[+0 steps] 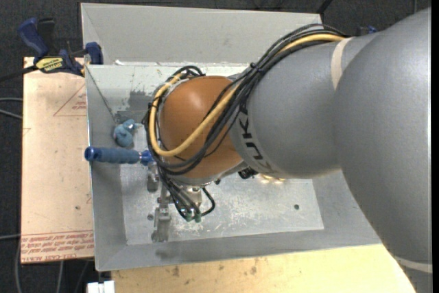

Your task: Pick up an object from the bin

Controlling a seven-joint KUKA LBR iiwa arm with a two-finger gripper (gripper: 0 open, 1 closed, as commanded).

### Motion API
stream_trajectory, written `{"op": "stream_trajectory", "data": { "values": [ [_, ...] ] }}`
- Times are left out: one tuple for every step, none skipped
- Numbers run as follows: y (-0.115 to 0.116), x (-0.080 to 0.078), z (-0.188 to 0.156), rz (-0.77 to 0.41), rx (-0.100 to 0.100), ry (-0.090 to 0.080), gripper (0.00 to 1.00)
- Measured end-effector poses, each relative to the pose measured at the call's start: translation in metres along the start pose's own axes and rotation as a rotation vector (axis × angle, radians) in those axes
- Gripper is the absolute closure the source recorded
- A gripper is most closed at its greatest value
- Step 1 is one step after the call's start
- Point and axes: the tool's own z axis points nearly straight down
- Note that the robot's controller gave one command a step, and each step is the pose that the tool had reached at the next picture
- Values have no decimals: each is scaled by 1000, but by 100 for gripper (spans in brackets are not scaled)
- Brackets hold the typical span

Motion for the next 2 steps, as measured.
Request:
{"op": "stream_trajectory", "data": {
  "values": [
    [-26, -66, 47, 79, 0, -8, 0],
    [-37, -155, 37, 135, -4, -17, 0]
  ]
}}
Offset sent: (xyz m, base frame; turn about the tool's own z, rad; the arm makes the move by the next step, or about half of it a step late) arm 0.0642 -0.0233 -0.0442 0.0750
